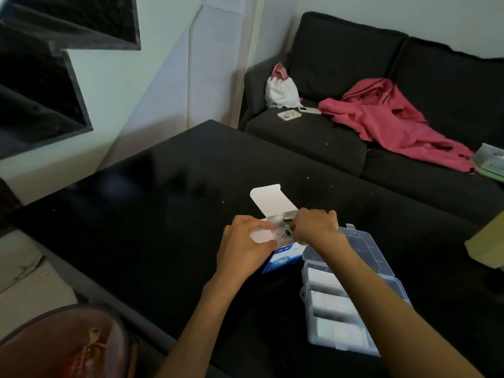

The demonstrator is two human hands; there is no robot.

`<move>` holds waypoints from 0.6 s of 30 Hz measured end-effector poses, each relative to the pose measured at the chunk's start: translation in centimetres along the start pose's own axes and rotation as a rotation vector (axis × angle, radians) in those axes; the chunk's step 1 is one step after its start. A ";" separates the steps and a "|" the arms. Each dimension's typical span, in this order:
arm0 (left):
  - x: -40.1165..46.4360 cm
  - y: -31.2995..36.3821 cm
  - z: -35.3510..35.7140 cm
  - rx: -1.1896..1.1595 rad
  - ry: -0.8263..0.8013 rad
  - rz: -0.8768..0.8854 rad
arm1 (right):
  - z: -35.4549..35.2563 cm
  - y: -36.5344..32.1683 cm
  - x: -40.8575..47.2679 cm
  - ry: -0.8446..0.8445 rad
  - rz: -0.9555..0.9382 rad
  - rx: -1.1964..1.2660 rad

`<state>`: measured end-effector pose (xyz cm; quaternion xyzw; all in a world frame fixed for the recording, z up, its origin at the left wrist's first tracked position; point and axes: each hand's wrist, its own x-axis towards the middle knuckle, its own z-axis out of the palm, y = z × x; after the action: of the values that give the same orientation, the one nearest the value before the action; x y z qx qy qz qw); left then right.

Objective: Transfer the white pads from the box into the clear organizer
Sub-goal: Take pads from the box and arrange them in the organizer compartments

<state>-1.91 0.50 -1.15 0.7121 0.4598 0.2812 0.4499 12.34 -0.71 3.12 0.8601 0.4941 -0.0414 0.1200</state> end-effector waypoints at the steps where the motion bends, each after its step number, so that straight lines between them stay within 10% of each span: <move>1: 0.0 -0.1 0.0 -0.014 -0.003 -0.003 | 0.0 -0.1 0.3 -0.033 0.007 -0.002; 18: 0.0 0.0 -0.5 0.015 0.009 0.017 | 1.6 1.7 1.5 -0.145 -0.089 0.099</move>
<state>-2.28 0.72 -0.90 0.7181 0.4576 0.2849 0.4402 14.61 -0.67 1.59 0.8370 0.5190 -0.1332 0.1110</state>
